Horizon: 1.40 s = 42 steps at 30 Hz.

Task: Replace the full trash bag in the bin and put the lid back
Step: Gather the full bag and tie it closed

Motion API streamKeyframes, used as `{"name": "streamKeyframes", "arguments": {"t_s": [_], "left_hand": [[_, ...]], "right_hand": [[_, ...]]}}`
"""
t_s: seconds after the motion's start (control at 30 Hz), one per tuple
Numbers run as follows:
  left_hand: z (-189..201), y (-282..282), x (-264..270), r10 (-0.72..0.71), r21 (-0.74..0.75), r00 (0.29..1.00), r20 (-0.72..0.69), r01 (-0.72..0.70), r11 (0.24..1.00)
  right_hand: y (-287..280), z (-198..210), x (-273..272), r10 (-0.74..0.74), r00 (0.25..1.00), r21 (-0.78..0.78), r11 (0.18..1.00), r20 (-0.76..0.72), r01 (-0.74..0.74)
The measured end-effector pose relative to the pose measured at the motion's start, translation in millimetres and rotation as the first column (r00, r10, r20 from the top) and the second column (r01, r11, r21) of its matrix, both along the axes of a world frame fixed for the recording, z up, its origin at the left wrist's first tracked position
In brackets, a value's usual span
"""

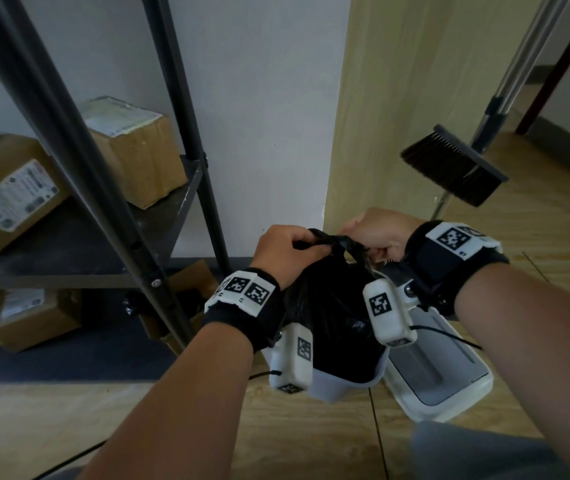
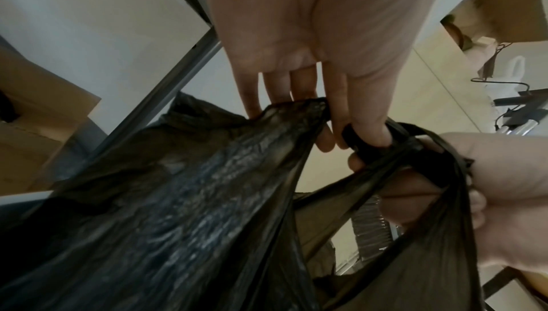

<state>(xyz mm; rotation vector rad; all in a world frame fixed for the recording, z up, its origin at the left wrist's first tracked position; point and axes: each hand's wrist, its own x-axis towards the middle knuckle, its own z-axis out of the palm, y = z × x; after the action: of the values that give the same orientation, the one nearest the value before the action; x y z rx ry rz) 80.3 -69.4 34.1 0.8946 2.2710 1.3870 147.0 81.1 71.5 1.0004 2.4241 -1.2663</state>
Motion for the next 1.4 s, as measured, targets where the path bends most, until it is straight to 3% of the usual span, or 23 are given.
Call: {"name": "streamKeyframes", "arguments": {"t_s": [0.23, 0.33, 0.4, 0.47, 0.63, 0.7, 0.8, 0.9, 0.93, 1.0, 1.03, 1.07, 1.1, 1.17, 1.2, 1.33, 1.4], "left_hand": [[-3.3, 0.7, -3.5, 0.015, -0.025, 0.999, -0.028, -0.016, 1.0], [-4.7, -3.8, -8.7, 0.038, -0.021, 0.984, 0.176, -0.034, 0.999], [-3.5, -7.6, -13.9, 0.09, 0.061, 0.909, 0.406, -0.125, 0.99], [1.2, -13.2, -17.0, 0.086, 0.179, 0.798, 0.597, -0.237, 0.955], [4.2, -20.6, -11.6, -0.171, 0.432, 0.575, 0.8, -0.355, 0.829], [2.6, -19.4, -11.4, -0.197, 0.445, 0.541, 0.818, -0.377, 0.812], [-5.9, -27.1, -22.3, -0.064, 0.352, 0.549, 0.833, -0.436, 0.828], [-24.1, -41.6, -26.5, 0.141, 0.151, 0.579, 0.803, -0.426, 0.892], [-30.8, -42.9, -24.2, 0.191, 0.082, 0.612, 0.767, -0.389, 0.918], [-42.5, -35.8, -19.5, 0.229, -0.052, 0.757, 0.612, -0.25, 0.967], [-47.6, -29.7, -18.7, 0.206, -0.144, 0.853, 0.48, -0.155, 0.977], [-49.3, -24.1, -17.8, 0.155, -0.252, 0.933, 0.326, -0.072, 0.965], [-48.8, -19.7, -17.5, 0.083, -0.346, 0.98, 0.181, -0.016, 0.938], [-44.9, -15.1, -17.2, -0.034, -0.419, 0.998, 0.062, 0.057, 0.906], [-43.7, -14.3, -17.9, -0.068, -0.416, 0.996, 0.057, 0.086, 0.905], [-38.4, -12.6, -20.9, -0.127, -0.353, 0.992, 0.004, 0.12, 0.928], [-36.3, -9.7, -19.3, -0.12, -0.325, 0.993, 0.008, 0.116, 0.939]], "right_hand": [[7.8, -5.7, 0.4, -0.037, 0.997, -0.11, 0.993, -0.07, 0.029], [12.3, -0.6, 7.6, -0.07, 0.986, -0.286, 0.958, -0.149, 0.025], [15.8, 5.1, 16.6, -0.021, 0.988, -0.411, 0.911, -0.152, -0.044], [19.9, 7.0, 24.3, 0.084, 0.989, -0.426, 0.896, -0.119, -0.127], [26.0, -9.3, 22.0, 0.103, 0.993, -0.206, 0.972, -0.057, -0.112], [29.3, -15.3, 21.0, 0.084, 0.995, -0.055, 0.995, -0.048, -0.087], [44.2, -33.5, 33.8, 0.002, 1.0, 0.128, 0.992, 0.012, -0.003], [57.5, -52.9, 53.3, -0.087, 0.984, 0.208, 0.977, 0.153, 0.054], [57.7, -55.3, 55.9, -0.123, 0.976, 0.226, 0.971, 0.18, 0.081], [54.8, -56.8, 53.5, -0.147, 0.975, 0.185, 0.976, 0.167, 0.116], [50.9, -56.8, 49.7, -0.183, 0.979, 0.079, 0.981, 0.089, 0.176], [47.8, -58.0, 45.7, -0.294, 0.956, -0.124, 0.949, -0.02, 0.29], [43.2, -57.7, 42.8, -0.43, 0.898, -0.36, 0.855, -0.092, 0.373], [38.0, -57.7, 39.9, -0.586, 0.799, -0.707, 0.623, -0.137, 0.335], [36.6, -57.8, 39.1, -0.587, 0.797, -0.79, 0.553, -0.142, 0.266], [30.6, -56.3, 31.8, -0.56, 0.811, -0.896, 0.43, -0.169, 0.11], [23.3, -61.5, 25.9, -0.585, 0.789, -0.908, 0.409, -0.186, 0.089]]}}
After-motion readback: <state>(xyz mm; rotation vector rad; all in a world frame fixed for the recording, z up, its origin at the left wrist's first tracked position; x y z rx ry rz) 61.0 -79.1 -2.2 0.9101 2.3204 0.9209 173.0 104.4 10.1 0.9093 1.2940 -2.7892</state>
